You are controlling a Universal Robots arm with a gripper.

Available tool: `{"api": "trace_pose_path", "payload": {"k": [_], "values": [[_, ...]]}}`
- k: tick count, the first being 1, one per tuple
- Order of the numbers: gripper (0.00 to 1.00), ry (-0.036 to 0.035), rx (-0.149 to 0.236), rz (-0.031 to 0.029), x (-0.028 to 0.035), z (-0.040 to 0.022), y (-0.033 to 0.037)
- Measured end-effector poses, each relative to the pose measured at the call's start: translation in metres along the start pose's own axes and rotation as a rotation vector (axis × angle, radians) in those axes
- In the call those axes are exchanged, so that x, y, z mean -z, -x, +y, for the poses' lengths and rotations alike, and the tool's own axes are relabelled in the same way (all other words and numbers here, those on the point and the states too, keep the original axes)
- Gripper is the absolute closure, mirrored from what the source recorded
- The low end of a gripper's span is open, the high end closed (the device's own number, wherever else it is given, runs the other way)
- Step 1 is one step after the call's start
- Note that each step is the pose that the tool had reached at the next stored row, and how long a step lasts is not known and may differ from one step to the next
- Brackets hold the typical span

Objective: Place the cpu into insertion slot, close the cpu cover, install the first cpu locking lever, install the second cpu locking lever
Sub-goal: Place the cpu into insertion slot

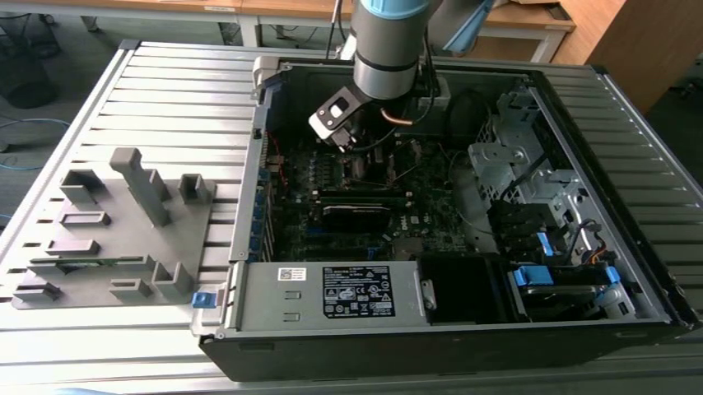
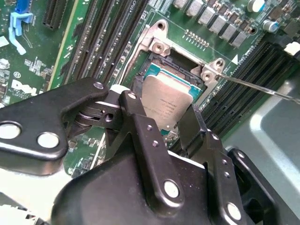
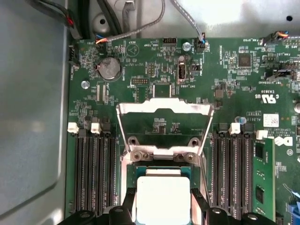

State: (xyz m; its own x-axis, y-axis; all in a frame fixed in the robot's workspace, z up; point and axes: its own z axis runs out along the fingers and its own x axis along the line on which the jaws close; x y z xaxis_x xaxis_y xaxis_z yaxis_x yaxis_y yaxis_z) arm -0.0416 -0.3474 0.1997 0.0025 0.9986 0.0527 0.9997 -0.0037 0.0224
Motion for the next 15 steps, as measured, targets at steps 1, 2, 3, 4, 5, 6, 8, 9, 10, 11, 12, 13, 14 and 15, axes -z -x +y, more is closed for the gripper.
{"api": "trace_pose_path", "payload": {"k": [1, 2, 3, 4, 5, 6, 8, 9, 10, 11, 12, 13, 14, 15], "values": [[0.46, -0.0005, 0.0, -0.0001, -0.0012, -0.0001, 0.0001], [0.46, -0.0007, 0.0, -0.0002, -0.0018, -0.0001, 0.0001], [0.46, -0.0009, 0.0, -0.0004, -0.0019, -0.0001, 0.0001], [0.46, -0.0009, 0.0, -0.0005, -0.0019, 0.0, 0.0002], [0.46, -0.0009, 0.0, -0.0005, -0.0019, 0.0, 0.0002], [0.46, -0.0009, 0.0, -0.0005, -0.0019, -0.0001, 0.0001], [0.46, -0.0008, 0.0, -0.0002, -0.0021, -0.0005, 0.0001], [0.46, -0.0008, 0.0, -0.0003, -0.0021, -0.0006, 0.0001], [0.46, -0.0007, 0.0, 0.0, -0.0025, -0.0008, 0.0001], [0.46, -0.0006, 0.0, 0.0, -0.0031, -0.0012, 0.0001], [0.46, -0.0007, 0.0, -0.0001, -0.0035, -0.0012, 0.0002], [0.46, -0.0008, 0.0, -0.0002, -0.0041, -0.0012, 0.0002], [0.46, -0.0007, 0.0, -0.0001, -0.0048, -0.0012, 0.0002], [0.46, -0.0008, 0.0, -0.0003, -0.0051, -0.0012, 0.0003]]}}
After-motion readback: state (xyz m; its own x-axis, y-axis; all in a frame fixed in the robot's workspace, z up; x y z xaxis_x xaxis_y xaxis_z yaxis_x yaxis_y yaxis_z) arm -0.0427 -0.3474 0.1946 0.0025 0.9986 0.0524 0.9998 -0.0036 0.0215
